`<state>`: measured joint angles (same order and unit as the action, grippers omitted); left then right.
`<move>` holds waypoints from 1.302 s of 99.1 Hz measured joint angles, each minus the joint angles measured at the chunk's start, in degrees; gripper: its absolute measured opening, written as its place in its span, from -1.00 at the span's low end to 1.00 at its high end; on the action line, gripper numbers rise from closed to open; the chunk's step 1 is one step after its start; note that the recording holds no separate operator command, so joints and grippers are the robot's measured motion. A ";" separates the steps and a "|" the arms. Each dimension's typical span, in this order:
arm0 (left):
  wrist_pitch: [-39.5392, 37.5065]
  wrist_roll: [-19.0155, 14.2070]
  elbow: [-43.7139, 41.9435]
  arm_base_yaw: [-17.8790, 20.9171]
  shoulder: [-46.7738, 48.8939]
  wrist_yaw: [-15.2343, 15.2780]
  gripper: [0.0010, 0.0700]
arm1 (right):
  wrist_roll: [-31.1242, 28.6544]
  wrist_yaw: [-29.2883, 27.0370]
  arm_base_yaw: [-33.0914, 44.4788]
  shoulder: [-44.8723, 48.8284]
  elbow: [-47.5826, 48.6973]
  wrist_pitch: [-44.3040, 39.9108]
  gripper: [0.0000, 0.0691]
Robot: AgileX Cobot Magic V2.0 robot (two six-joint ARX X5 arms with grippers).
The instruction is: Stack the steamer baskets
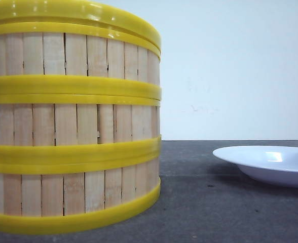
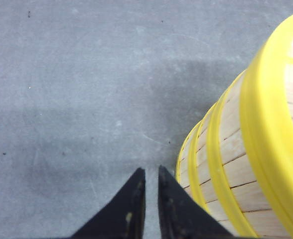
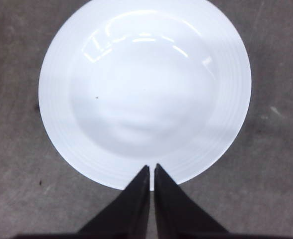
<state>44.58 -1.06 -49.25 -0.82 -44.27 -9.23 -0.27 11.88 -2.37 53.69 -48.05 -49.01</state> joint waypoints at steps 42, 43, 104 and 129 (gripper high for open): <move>-2.08 0.48 2.08 -0.07 5.33 7.19 -0.97 | 0.00 0.02 0.00 0.00 0.00 3.76 -0.97; -2.51 0.48 2.45 -0.04 5.90 7.74 -0.97 | 0.00 0.02 0.00 0.00 0.00 3.89 -0.97; -28.06 -0.26 43.71 0.00 43.69 12.31 -0.97 | -0.02 0.04 0.00 -0.04 0.00 14.19 -0.97; -34.07 -1.31 47.39 0.00 43.95 11.61 -0.98 | 0.00 0.04 0.00 -0.09 0.00 18.80 -0.97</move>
<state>10.50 -2.37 -1.87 -0.82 -0.32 2.37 -0.27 11.92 -2.37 53.60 -48.05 -30.22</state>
